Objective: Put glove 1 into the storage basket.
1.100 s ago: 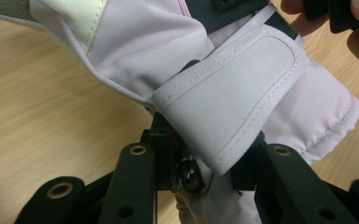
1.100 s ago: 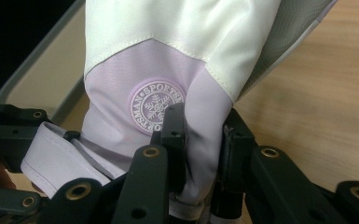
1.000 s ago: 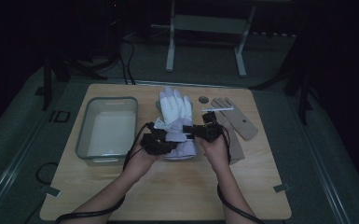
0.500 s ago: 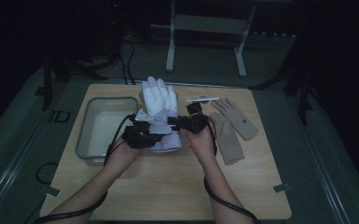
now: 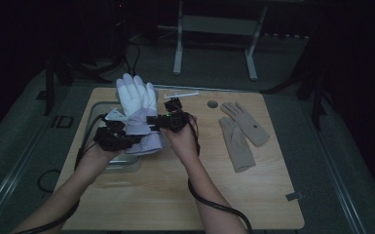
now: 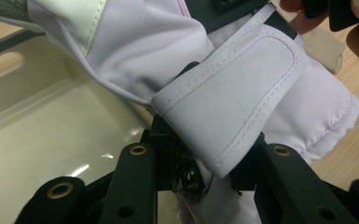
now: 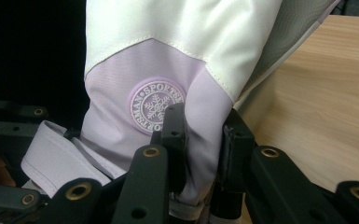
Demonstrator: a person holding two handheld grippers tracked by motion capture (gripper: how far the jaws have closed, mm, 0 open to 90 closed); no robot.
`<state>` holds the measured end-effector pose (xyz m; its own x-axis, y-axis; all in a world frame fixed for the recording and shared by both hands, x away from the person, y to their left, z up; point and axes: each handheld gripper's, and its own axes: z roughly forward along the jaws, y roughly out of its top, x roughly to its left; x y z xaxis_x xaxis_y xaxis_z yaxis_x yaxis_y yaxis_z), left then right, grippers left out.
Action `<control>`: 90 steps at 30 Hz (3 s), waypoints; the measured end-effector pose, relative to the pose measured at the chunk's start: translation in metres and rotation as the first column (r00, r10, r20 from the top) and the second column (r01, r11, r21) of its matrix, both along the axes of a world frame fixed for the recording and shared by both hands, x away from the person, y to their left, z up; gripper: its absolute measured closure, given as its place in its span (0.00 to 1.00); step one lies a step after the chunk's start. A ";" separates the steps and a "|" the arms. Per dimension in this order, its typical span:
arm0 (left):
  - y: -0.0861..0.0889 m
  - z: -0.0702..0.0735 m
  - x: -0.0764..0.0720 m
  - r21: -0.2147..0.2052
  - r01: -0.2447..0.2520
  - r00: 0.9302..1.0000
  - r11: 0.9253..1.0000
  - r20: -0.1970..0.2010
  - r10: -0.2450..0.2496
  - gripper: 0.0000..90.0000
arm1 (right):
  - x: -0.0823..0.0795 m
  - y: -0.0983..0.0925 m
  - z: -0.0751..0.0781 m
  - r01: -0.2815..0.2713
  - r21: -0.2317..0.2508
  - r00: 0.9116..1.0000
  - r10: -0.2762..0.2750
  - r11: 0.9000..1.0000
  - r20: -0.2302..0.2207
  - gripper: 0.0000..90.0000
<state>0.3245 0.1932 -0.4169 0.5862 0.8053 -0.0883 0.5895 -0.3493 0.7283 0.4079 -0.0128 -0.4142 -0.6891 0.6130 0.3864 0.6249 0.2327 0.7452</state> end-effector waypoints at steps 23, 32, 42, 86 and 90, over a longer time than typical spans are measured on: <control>0.086 -0.034 0.007 0.052 -0.021 0.997 0.998 -0.075 0.025 0.76 | 0.014 0.097 -0.035 -0.076 -0.036 0.995 0.073 0.996 -0.062 0.84; 0.089 -0.065 0.019 0.033 -0.003 0.985 0.999 -0.173 0.009 0.76 | 0.019 0.103 -0.069 -0.063 -0.101 0.992 0.051 0.993 -0.115 0.84; 0.083 -0.076 0.028 0.060 0.009 0.974 0.998 -0.228 0.005 0.76 | 0.021 0.105 -0.078 -0.078 -0.211 0.991 0.053 0.974 -0.121 0.82; 0.074 -0.055 0.009 0.022 -0.121 0.989 0.992 -0.079 0.123 0.41 | 0.014 0.068 -0.047 -0.131 -0.219 0.991 0.122 0.967 -0.053 0.21; 0.066 -0.052 0.007 -0.015 -0.092 0.994 0.996 -0.052 0.091 0.41 | 0.013 0.060 -0.049 -0.127 -0.225 0.992 0.120 0.966 -0.040 0.21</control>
